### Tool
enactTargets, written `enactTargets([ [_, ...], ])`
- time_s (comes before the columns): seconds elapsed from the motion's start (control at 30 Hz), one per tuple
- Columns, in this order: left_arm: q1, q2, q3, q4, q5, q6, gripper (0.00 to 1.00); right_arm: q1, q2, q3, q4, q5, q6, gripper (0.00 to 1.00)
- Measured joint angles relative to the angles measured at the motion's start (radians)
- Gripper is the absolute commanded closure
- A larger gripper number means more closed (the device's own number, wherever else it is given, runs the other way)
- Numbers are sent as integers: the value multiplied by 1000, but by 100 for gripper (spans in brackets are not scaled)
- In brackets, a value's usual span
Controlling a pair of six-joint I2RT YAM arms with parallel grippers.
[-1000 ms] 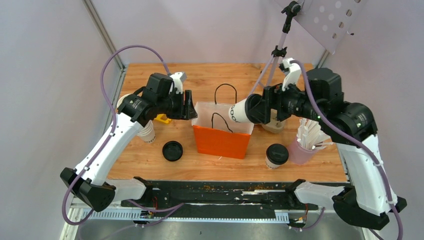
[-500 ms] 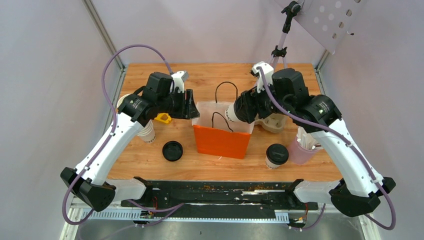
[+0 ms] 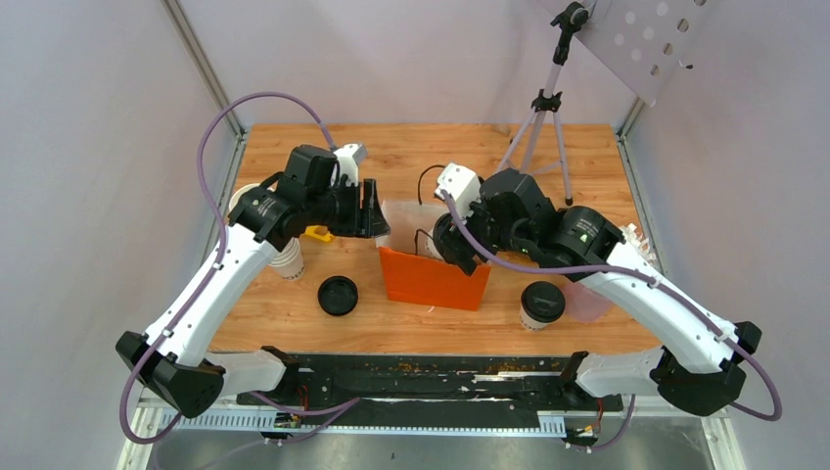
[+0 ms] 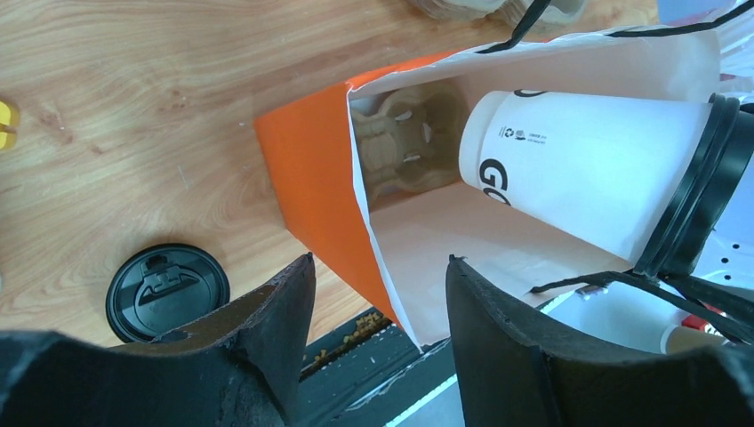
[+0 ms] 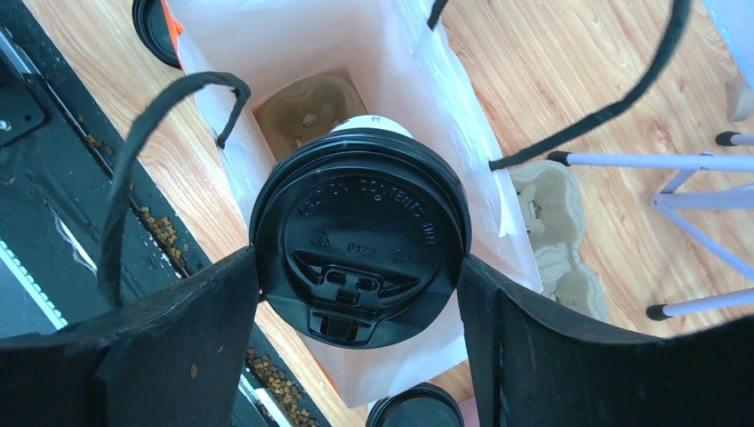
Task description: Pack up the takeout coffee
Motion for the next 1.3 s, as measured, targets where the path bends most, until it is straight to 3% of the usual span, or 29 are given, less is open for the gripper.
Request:
enactTargets([
  [0.43,0,-48,-51,-45,27,12,37,233,28,-106,63,131,-25,34],
  [0.8,0,-110,-115,-38,82,8,51,287,25,-166,133,193,-24,34],
  [1.07,0,-172,-140,-40,120,8,43,328,23,-229,185,251,-37,34],
  [1.17,0,-205,-155,-48,120,8,51,346,24,-234,210,268,-43,33],
  [1.3,0,-226,-192,-54,132,3,73,367,25,-247,243,283,-49,33],
])
